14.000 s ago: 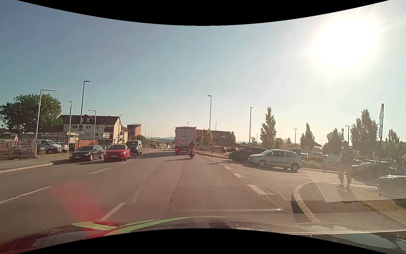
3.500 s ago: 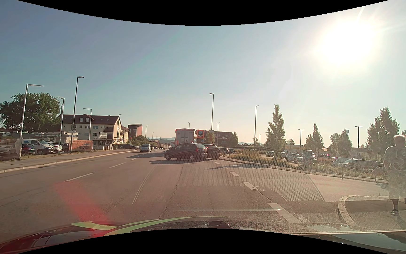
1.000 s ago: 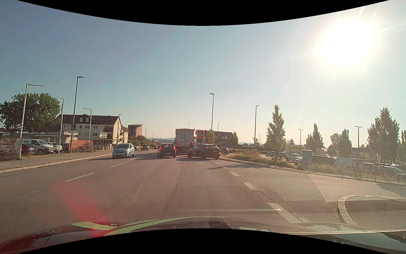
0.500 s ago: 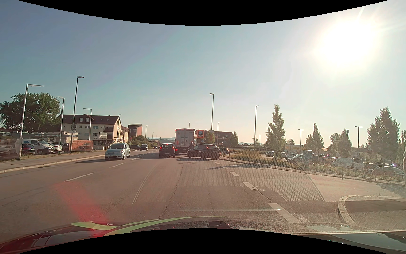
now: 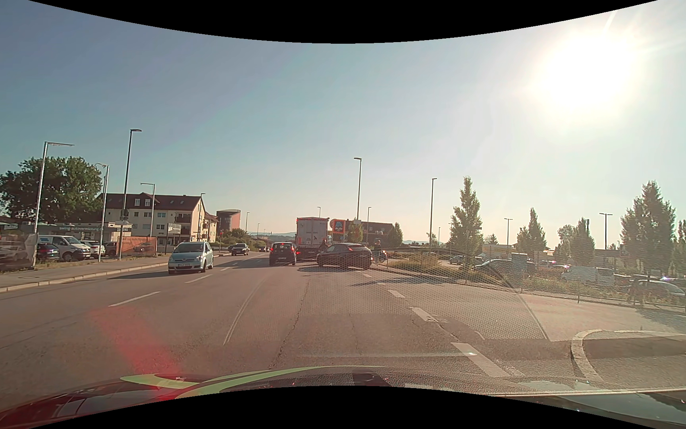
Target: Follow the waypoints while adhering to traffic rules and regulations
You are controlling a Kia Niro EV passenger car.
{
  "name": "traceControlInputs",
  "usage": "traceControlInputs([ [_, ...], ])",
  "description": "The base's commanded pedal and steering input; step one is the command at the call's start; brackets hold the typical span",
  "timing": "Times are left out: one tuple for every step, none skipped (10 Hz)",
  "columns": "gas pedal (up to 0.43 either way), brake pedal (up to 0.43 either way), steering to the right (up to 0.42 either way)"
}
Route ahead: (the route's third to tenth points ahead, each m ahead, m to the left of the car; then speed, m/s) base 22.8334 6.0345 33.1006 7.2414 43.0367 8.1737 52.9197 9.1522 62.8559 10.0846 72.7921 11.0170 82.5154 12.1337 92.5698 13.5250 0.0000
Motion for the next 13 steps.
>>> traceControlInputs([
  [0.0, 0.226, -0.019],
  [0.0, 0.226, -0.019],
  [0.0, 0.226, -0.019],
  [0.0, 0.226, -0.019],
  [0.0, 0.226, -0.019],
  [0.0, 0.226, -0.019],
  [0.0, 0.226, -0.019],
  [0.0, 0.226, -0.019],
  [0.0, 0.232, -0.019],
  [0.0, 0.232, -0.019],
  [0.0, 0.226, -0.019],
  [0.0, 0.226, -0.019],
  [0.0, 0.226, -0.019],
])
